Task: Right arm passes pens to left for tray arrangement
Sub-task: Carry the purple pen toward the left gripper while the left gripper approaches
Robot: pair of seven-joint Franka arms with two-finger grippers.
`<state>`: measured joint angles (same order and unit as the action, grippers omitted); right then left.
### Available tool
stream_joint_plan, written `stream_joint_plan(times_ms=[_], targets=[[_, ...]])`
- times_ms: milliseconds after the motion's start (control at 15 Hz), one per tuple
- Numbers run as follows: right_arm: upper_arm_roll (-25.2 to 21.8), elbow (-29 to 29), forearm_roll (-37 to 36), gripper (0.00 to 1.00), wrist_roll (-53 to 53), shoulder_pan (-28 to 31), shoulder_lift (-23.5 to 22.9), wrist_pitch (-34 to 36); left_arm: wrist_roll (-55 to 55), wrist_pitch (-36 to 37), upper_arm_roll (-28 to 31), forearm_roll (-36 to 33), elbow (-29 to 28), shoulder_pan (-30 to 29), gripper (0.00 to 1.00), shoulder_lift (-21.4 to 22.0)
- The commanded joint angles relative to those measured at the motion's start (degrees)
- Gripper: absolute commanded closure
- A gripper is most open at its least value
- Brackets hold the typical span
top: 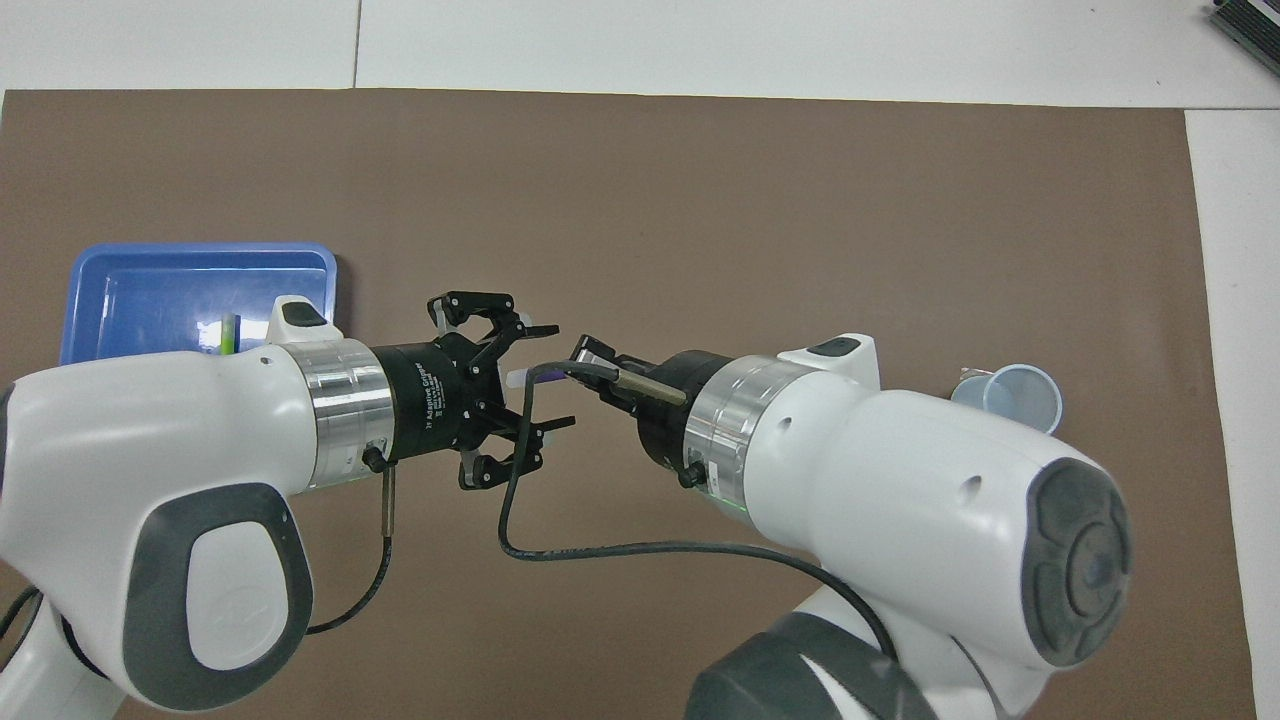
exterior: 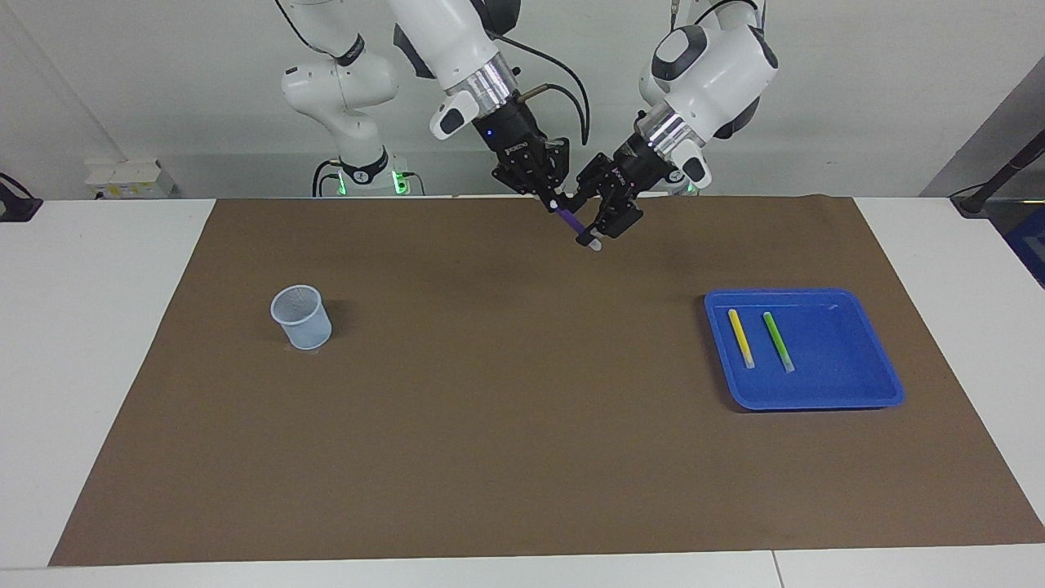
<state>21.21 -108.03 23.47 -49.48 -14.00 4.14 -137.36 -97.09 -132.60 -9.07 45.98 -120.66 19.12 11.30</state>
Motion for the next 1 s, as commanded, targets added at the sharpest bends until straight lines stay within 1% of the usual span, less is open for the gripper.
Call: stream_joint_plan(times_ms=[0,133,200,933], targets=[[0.06,-1.31,1.57,1.00,2.02,0.47,1.22,-0.71,-0.74,-1.35,-0.60,0.60,-2.12,0.66,0.65,1.88],[0.06,-1.39,1.57,1.00,2.54,0.55,1.22,-0.63,-0.56,-1.09,-0.60,0.60,-2.12,0.66,0.92,1.88],[0.06,-1.39,1.57,1.00,3.07,0.64,1.22,-0.54,-0.21,-0.74,-0.60,0.60,-2.04,0.57,1.00,1.88],[-0.03,-1.31,1.57,1.00,3.25,0.82,1.14,-0.36,-0.65,0.94,-0.60,-0.19,-1.68,0.48,1.00,1.88]])
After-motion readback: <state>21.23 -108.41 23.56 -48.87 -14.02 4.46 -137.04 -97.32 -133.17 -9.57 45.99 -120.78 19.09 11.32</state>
